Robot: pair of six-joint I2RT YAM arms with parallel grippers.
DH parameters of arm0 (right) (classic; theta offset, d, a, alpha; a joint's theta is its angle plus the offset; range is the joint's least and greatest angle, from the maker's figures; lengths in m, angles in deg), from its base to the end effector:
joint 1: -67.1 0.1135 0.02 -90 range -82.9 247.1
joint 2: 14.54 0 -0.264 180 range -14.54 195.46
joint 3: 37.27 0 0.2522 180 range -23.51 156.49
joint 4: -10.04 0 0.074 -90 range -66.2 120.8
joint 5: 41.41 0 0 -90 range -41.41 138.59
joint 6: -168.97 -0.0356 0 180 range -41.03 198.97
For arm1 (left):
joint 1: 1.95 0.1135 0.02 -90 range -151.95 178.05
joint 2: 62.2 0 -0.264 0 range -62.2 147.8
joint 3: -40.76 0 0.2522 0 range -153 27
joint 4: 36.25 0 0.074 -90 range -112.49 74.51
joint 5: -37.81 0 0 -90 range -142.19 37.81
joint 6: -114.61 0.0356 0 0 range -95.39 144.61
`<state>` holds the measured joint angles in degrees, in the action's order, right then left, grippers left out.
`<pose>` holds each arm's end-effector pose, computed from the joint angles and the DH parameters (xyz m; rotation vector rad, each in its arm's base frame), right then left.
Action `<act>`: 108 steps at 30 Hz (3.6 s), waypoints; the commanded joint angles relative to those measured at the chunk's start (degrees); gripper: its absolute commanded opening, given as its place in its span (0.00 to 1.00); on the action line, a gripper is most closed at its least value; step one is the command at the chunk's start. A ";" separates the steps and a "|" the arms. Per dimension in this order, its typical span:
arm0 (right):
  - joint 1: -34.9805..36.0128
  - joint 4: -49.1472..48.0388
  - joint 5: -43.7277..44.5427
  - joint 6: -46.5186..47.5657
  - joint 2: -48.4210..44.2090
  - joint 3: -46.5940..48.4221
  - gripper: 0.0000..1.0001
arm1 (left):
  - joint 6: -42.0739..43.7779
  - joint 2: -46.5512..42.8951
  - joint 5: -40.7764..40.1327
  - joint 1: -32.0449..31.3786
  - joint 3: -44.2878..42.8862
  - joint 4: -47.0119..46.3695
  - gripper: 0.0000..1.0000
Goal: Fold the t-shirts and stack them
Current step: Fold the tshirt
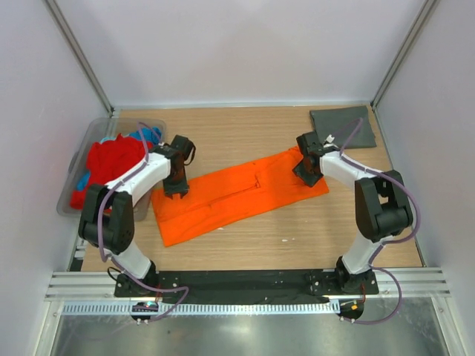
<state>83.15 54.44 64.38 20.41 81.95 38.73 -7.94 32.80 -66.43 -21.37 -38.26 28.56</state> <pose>0.3218 0.0825 0.1895 1.0287 2.4207 0.0648 0.2885 -0.0924 0.2000 -0.3582 2.8586 0.2218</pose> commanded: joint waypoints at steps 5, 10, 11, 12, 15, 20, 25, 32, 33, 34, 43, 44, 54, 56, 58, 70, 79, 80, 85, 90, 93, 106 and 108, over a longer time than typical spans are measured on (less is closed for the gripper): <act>-0.15 0.47 6.44 5.74 10.89 10.60 0.46 | 1.53 -5.88 -3.08 0.43 -7.78 1.43 0.40; -0.32 0.84 7.50 11.43 18.37 17.20 0.45 | 2.06 -10.01 -1.41 2.10 -6.99 -2.79 0.46; -0.23 0.05 7.50 12.59 19.52 18.43 0.44 | 2.14 -10.71 -0.27 2.45 -7.17 -3.93 0.47; -0.23 -0.48 7.06 13.90 22.05 21.49 0.44 | 2.41 -10.80 2.35 2.81 -7.43 -4.20 0.47; -0.23 -0.92 7.59 18.65 27.67 28.97 0.44 | 3.72 -11.24 5.70 3.42 -7.78 -5.08 0.49; -0.50 -2.42 4.25 25.86 36.21 43.19 0.44 | 5.74 -11.68 16.15 3.42 -4.98 -8.32 0.50; -0.67 -4.61 -1.02 32.45 42.72 53.41 0.44 | 6.80 -10.98 23.19 3.42 -1.46 -10.44 0.49; -0.85 -5.77 -4.98 36.85 47.83 64.83 0.45 | 7.86 -10.36 28.57 3.42 0.56 -12.81 0.48; -0.94 -4.80 -4.89 37.12 47.31 65.37 0.46 | 7.86 -10.54 28.65 3.42 0.91 -13.08 0.48; -0.76 -4.18 -4.63 37.21 46.34 65.29 0.48 | 7.86 -10.63 28.83 3.42 1.00 -13.60 0.48; 1.43 -3.74 -0.77 29.39 22.82 47.20 0.54 | 8.30 -16.42 27.69 3.42 1.71 -14.31 0.48; 1.52 -3.65 0.11 28.78 21.30 43.53 0.54 | 7.86 -16.95 28.04 3.34 1.88 -14.22 0.48; 4.76 -3.91 -5.17 14.73 7.68 23.30 0.49 | 8.21 -17.39 35.86 0.00 5.05 -12.20 0.40; 9.24 -4.87 -4.28 8.23 5.21 17.08 0.50 | 7.86 -19.40 34.20 0.08 5.22 -13.43 0.40; 12.67 -5.84 -3.57 2.61 1.78 12.41 0.50 | 7.24 -20.38 28.94 0.35 4.35 -12.73 0.42; 38.25 -11.47 1.70 -27.64 -2.98 -3.70 0.45 | 7.07 -25.74 18.64 4.13 5.13 -13.33 0.44; 47.40 -9.19 3.19 -34.86 3.53 0.78 0.45 | 6.28 -23.81 21.88 6.50 6.37 -14.04 0.44; 48.27 -8.14 2.93 -35.12 4.14 2.26 0.45 | 6.28 -23.98 21.89 6.50 6.45 -14.04 0.44; 51.27 0.56 5.38 -37.58 7.05 7.72 0.45 | 6.54 -23.28 21.71 6.50 6.02 -13.61 0.44; 53.55 4.25 6.00 -40.91 6.43 7.81 0.45 | 6.36 -22.76 22.06 6.50 5.84 -13.78 0.44; 55.04 3.12 6.45 -42.42 5.64 6.23 0.43 | 6.36 -22.58 22.15 6.59 5.84 -13.87 0.44; 56.46 1.53 5.04 -43.74 8.28 6.05 0.40 | 6.37 -22.67 21.10 6.85 6.02 -13.43 0.44; 56.46 1.89 5.13 -43.74 8.28 6.40 0.39 | 6.45 -22.41 20.57 6.94 6.01 -13.43 0.44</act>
<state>139.39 55.60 67.39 -21.89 90.10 44.83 -1.91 10.84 -45.14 -14.92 -32.07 16.34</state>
